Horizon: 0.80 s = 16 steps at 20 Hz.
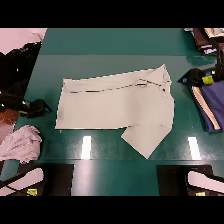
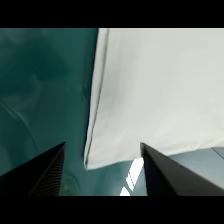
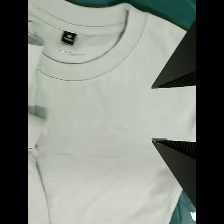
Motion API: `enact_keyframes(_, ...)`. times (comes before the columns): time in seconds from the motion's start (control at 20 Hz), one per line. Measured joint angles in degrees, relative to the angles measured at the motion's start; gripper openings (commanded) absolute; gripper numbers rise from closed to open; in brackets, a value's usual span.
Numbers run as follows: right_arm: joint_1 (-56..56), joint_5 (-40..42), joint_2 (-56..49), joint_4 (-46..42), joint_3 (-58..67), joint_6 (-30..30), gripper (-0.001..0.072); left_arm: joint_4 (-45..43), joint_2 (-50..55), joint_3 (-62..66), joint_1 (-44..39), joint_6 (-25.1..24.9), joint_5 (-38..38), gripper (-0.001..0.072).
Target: Fold the shirts.
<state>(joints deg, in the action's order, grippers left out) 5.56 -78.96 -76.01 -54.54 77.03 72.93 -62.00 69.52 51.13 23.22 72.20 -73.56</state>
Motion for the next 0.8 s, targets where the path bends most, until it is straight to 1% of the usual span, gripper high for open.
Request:
enact_keyframes(0.25,3.7,-0.4,8.0,2.0,-11.8,-0.8,0.0380,0.8,-0.9,-8.3,0.8,-0.6,3.3,0.0562)
enact_keyframes(0.45,7.4,-0.3,13.3,2.3,-18.6,-1.0,0.0380,1.5,-1.0,-10.1,0.7,-0.8,4.2,0.0561)
enact_keyframes(0.6,10.5,-0.2,16.1,2.4,-21.7,-1.0,0.0379,1.9,-1.1,-10.5,-1.6,-0.8,4.7,0.0560)
enact_keyframes(0.65,11.6,-0.2,17.0,2.4,-22.4,-1.0,0.0380,1.9,-1.1,-10.6,-2.8,-0.6,5.2,0.0538)
enact_keyframes(0.7,12.5,-0.2,17.6,2.4,-22.9,-1.0,0.0380,2.0,-1.1,-10.6,-3.8,-0.2,5.9,0.0431)
enact_keyframes(0.75,13.4,-0.4,18.3,2.5,-23.2,-1.0,0.0380,1.9,-1.1,-10.7,-4.8,0.5,6.7,0.0343)
enact_keyframes(0.8,14.3,-0.6,18.8,2.5,-23.5,-1.0,0.0380,2.0,-1.1,-10.7,-5.4,1.0,6.9,0.0297)
